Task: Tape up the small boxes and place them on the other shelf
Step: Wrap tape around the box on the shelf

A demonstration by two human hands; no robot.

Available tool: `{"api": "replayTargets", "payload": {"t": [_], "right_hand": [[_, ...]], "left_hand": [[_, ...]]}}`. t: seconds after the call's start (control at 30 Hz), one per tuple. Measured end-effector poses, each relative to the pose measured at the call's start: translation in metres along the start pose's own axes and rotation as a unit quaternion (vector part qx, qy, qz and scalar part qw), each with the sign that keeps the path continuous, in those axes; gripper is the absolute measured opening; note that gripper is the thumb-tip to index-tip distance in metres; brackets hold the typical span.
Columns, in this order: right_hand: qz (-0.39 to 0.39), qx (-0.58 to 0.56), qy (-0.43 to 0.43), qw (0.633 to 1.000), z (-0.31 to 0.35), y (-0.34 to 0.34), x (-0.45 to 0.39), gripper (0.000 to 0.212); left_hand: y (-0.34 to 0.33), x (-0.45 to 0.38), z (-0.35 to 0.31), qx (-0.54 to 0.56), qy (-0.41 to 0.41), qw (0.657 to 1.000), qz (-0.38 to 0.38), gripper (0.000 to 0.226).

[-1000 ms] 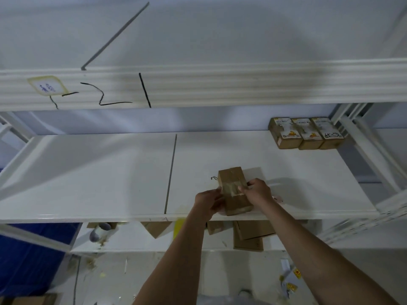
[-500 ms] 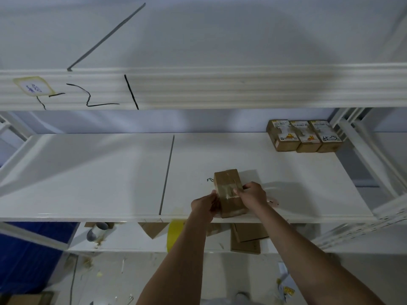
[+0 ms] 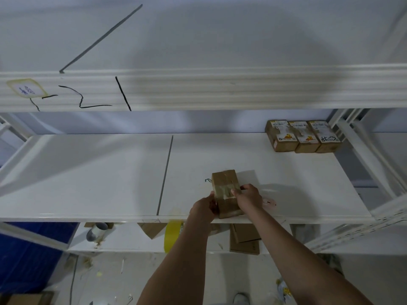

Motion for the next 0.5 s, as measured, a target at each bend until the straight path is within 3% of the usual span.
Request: {"api": "replayTargets", "payload": {"t": [0.1, 0.23, 0.33, 0.4, 0.5], "right_hand": [[0.005, -0.014, -0.015, 1.0, -0.001, 0.0, -0.003, 0.034], [0.019, -0.035, -0.027, 0.999, -0.003, -0.003, -0.006, 0.033], [0.02, -0.05, -0.03, 0.998, -0.006, -0.004, -0.007, 0.034], [0.016, -0.063, -0.03, 0.997, -0.008, -0.005, -0.007, 0.035], [0.014, -0.076, -0.038, 0.996, -0.01, -0.005, -0.008, 0.037]], "left_hand": [[0.011, -0.039, 0.013, -0.037, 0.004, 0.999, -0.037, 0.047], [0.004, 0.027, 0.006, -0.032, 0.008, 0.998, -0.053, 0.043], [0.006, -0.024, 0.022, -0.038, 0.021, 0.997, -0.064, 0.043], [0.005, -0.05, 0.028, -0.019, -0.012, 0.998, -0.06, 0.035], [-0.008, 0.028, 0.012, 0.016, -0.053, 0.998, -0.02, 0.012]]}}
Point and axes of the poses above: each hand's wrist, its own x-axis away from the middle knuckle, its own y-axis out of the back of the hand, z = x × y, the point moved 6 cm from there along -x, towards the middle knuckle
